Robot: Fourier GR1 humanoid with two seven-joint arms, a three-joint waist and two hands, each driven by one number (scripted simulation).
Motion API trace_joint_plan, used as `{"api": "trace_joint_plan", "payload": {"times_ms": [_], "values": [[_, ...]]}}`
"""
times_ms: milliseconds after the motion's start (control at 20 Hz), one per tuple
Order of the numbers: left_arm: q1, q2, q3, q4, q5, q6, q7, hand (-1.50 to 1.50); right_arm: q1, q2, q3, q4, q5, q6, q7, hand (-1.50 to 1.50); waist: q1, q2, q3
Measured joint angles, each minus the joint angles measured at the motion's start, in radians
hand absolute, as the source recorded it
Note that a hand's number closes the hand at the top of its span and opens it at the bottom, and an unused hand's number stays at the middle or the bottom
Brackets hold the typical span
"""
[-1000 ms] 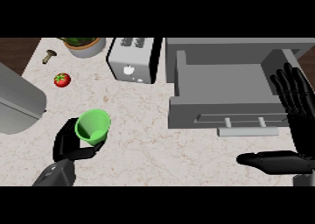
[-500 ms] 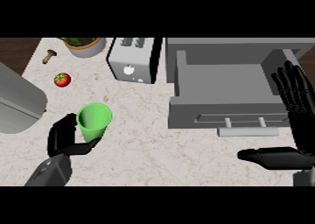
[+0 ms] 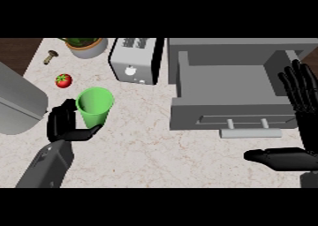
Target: Pick up the cup, place it into the drawer and close the drawer
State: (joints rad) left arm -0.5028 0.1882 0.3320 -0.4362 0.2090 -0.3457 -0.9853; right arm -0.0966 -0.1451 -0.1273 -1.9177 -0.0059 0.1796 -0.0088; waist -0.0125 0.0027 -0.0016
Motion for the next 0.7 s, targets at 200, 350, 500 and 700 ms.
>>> {"api": "trace_joint_plan", "payload": {"times_ms": [200,350,500,700], "values": [[-0.038,-0.017,-0.040,-0.100,-0.003,0.000,0.054,1.50,0.025,0.003,0.001,-0.015,0.005,0.000,-0.002,-1.50,0.010,-0.005,0.002],[-0.066,-0.046,-0.074,-0.202,-0.007,0.036,0.105,1.50,0.021,-0.010,-0.024,0.001,-0.012,0.008,-0.010,-1.50,0.016,-0.008,0.002],[-0.089,-0.069,-0.110,-0.320,-0.012,0.076,0.176,1.50,0.037,-0.011,-0.026,-0.010,-0.010,0.010,-0.010,-1.50,0.019,-0.009,0.003],[-0.118,-0.117,-0.161,-0.472,-0.016,0.144,0.308,1.50,0.039,-0.013,-0.035,-0.011,-0.016,0.013,-0.012,-1.50,0.019,-0.009,0.003]]}}
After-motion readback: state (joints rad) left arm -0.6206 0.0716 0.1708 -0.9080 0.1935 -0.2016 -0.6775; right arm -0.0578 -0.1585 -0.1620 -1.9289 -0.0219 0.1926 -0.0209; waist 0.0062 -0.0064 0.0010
